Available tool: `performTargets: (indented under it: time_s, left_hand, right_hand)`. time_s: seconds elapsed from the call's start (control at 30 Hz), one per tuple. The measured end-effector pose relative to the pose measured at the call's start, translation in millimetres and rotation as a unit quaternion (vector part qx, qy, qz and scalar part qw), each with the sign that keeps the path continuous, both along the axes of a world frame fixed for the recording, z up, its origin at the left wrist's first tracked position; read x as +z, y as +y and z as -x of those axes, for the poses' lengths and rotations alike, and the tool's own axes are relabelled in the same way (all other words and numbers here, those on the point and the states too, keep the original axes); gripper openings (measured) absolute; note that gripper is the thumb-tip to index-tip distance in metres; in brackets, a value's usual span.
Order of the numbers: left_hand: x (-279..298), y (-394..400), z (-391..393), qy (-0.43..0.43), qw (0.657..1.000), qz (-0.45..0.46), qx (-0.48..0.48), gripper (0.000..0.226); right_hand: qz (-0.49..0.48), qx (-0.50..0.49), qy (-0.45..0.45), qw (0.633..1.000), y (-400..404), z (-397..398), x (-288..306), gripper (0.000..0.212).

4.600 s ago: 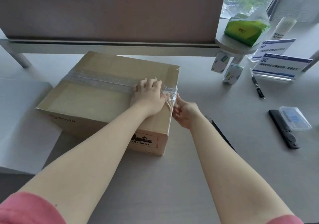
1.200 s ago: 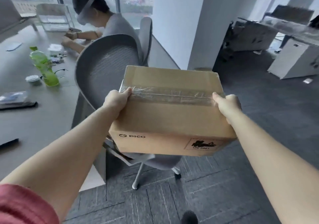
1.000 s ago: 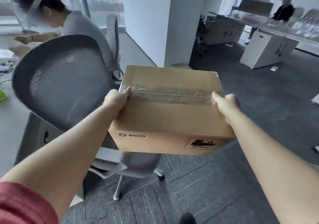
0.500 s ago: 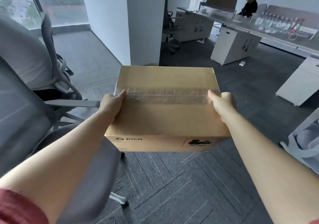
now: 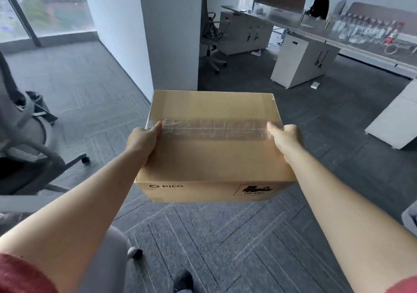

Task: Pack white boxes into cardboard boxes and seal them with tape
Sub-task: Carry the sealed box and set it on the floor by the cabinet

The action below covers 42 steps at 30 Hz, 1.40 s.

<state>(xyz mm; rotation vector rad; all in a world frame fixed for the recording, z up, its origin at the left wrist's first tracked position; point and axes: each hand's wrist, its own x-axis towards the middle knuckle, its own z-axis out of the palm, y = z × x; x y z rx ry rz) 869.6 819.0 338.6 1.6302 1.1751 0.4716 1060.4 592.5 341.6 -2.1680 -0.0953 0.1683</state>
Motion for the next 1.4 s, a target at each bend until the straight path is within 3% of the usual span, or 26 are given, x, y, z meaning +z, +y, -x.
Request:
performTargets:
  time_s: [0.4, 0.8, 1.07, 1.4]
  left_hand:
    - [14, 122, -218, 0.020, 0.999, -0.035, 0.028, 0.049]
    - [-4, 204, -473, 0.020, 0.994, -0.001, 0.107, 0.054]
    - [-23, 292, -582, 0.037, 0.987, -0.003, 0.157, 0.054]
    - [-68, 459, -717, 0.057, 0.981, 0.040, 0.181, 0.049]
  right_hand:
    - [-0.056, 0.037, 0.009, 0.998, 134, -236, -3, 0.034]
    - [-0.008, 0.135, 0.013, 0.991, 255, -519, 6, 0.034]
    - [0.017, 0.176, 0.012, 0.984, 356, -644, -11, 0.039]
    - [0.054, 0.213, 0.039, 0.975, 538, -782, -48, 0.038]
